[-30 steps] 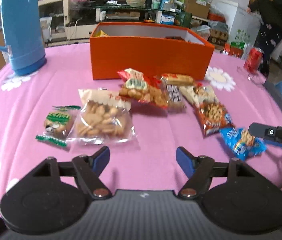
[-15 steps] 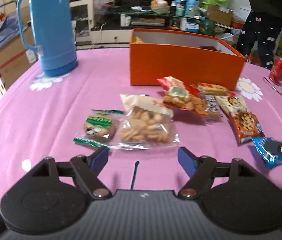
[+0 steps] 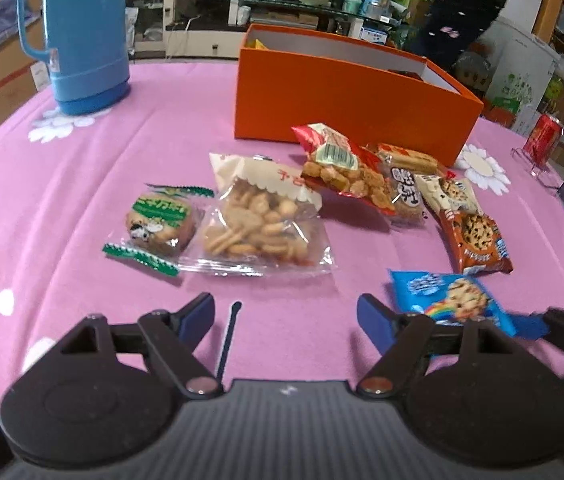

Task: Organize snacks
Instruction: 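Move the right tool over the orange cookie packet while the left moves over the rainbow cookie packet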

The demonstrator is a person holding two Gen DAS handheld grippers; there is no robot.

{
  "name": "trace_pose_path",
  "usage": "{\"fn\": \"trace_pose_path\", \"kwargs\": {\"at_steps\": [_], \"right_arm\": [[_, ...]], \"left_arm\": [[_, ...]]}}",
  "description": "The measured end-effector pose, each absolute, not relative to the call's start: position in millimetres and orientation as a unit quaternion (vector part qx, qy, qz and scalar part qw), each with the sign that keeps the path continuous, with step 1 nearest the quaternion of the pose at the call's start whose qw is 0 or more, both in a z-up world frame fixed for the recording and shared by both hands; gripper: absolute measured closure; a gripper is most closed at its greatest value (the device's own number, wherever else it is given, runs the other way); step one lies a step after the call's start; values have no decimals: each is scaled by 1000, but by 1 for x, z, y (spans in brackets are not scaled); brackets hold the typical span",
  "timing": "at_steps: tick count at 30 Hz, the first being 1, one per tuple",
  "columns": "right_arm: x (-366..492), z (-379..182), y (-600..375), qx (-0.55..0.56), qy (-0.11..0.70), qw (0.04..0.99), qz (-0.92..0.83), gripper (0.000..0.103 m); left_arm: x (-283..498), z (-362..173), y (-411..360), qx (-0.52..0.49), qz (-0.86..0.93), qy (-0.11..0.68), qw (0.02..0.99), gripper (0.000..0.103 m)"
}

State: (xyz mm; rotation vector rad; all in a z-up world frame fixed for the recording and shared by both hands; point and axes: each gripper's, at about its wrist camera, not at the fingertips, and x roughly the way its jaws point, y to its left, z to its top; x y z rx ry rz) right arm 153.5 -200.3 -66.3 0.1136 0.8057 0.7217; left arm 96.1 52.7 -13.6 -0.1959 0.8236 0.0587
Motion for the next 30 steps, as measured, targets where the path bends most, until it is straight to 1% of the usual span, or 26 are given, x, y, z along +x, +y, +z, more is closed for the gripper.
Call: {"fn": "trace_pose_path", "kwargs": {"at_steps": [4,7,9,10,11,12,13,17,21,23,24,25,27,28,30], "right_arm": [[148,-64,-201,71,386,833,390,4],[145,-48,-227,86,354,865,346,4],[153,-36,-246,104,334,890,291,4],[163,-32,-252,104,338,901,251,4],[177,-31,-254,96,349,907,215,4],[191,-30,-253,86,358,910,194,4],[202,-29,-250,79,361,910,191,4],[238,-38,-222,47,377,902,205,4],[248,-60,-197,-2,391,897,206,5],[245,-64,-200,-26,383,903,193,8],[245,-65,-200,-39,382,905,182,9],[246,-66,-204,-42,379,907,176,11],[245,-67,-211,-49,375,912,157,14],[245,-67,-216,-53,374,913,152,18],[241,-65,-224,-49,374,914,149,20]], "left_arm": [[96,-10,49,-92,19,398,912,25],[97,-6,42,-77,9,390,918,23],[104,-4,33,-67,-10,388,919,16],[107,-4,27,-64,-22,390,918,9],[110,-3,20,-62,-35,390,918,7],[112,-2,12,-55,-47,387,919,2],[114,-2,3,-43,-53,382,922,1],[130,-13,-23,-3,-53,389,920,1],[140,-21,-39,18,-70,396,915,1],[144,-26,-47,36,-67,396,915,6],[147,-29,-49,43,-64,398,914,15],[149,-33,-49,40,-64,400,913,20],[150,-33,-43,15,-66,400,914,24],[149,-32,-40,10,-63,401,914,24],[144,-31,-33,15,-51,402,914,24]]}}
